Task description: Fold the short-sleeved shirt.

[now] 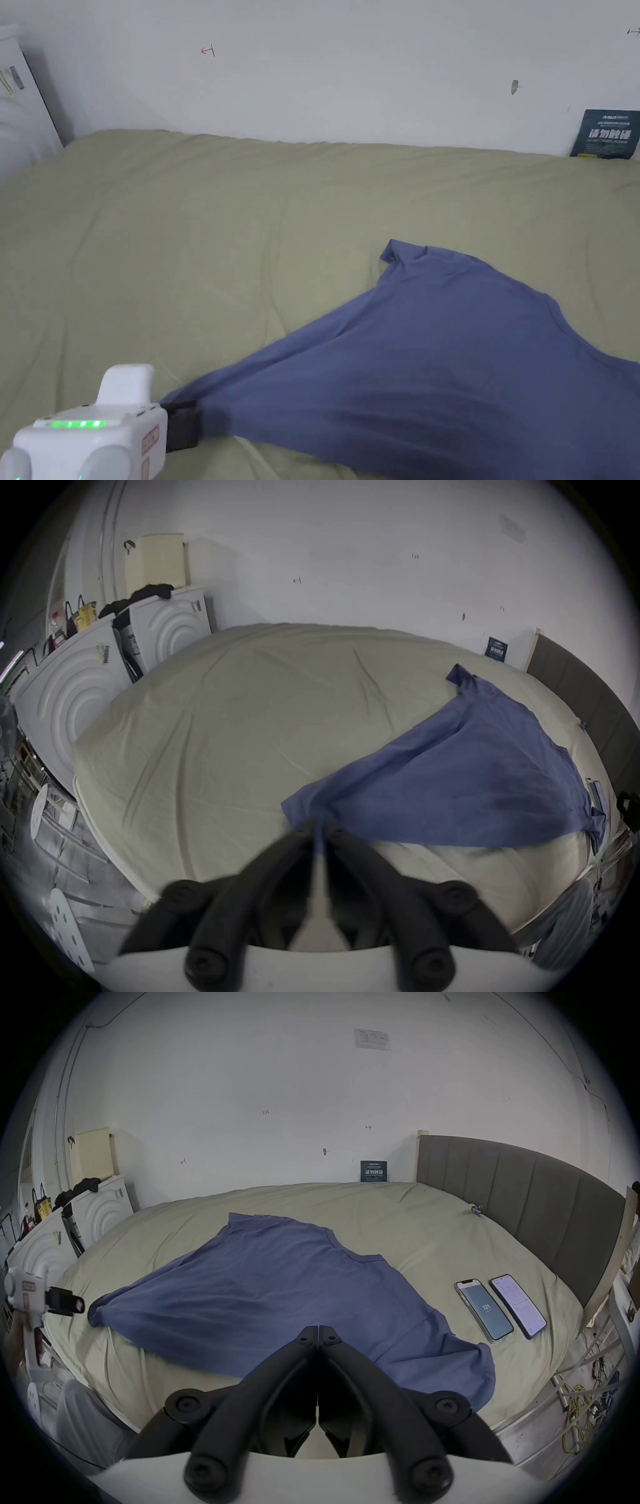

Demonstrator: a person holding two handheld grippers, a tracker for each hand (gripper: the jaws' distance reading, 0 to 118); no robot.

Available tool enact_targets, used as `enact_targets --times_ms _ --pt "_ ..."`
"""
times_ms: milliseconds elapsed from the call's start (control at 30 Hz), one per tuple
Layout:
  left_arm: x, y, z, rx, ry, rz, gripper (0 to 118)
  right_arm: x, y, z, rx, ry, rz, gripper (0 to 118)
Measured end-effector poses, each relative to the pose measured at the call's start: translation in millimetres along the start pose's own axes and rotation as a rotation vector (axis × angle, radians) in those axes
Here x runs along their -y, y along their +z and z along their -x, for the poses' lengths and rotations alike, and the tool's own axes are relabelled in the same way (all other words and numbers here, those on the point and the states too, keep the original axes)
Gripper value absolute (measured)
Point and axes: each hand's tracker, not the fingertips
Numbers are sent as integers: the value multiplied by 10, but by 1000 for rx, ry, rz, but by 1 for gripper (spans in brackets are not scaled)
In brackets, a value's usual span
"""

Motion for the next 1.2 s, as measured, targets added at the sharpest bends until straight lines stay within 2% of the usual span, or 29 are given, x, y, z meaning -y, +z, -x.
enact_targets --times_ms 67,167,300,333,367,400,433,500,833,933,1067,1200 --pt "-115 -112 24 35 6 29 115 3 -29 10 -1 0 7 1" --pt "-345 -390 133 -41 -49 48 115 8 -60 18 -9 -4 18 1" --pt "-253 -432 -99 -30 -36 87 112 27 -109 17 -15 -4 39 1" --pt "-232 -500 -58 -15 -24 96 103 33 -121 14 -16 -4 46 1" --pt "-193 -606 25 17 6 93 75 36 -126 11 -16 -4 50 1" --pt "-180 -599 44 90 41 88 11 35 -124 11 -18 -2 54 1" --pt "-171 -598 39 144 84 74 0 28 -114 18 -20 -1 56 1" --pt "-143 -484 -145 25 -39 70 0 24 -117 17 -17 1 60 1" --pt "-140 -402 -203 36 -19 53 0 -24 -251 -26 -31 -15 77 1" --pt "-151 -325 -270 32 -34 52 0 -152 -422 -27 -30 12 92 1" --pt "-175 -269 -277 40 -36 53 0 -470 -861 -100 -63 8 119 1" --pt "-211 -281 -251 50 -36 57 0 -947 -1565 -125 -73 81 174 1"
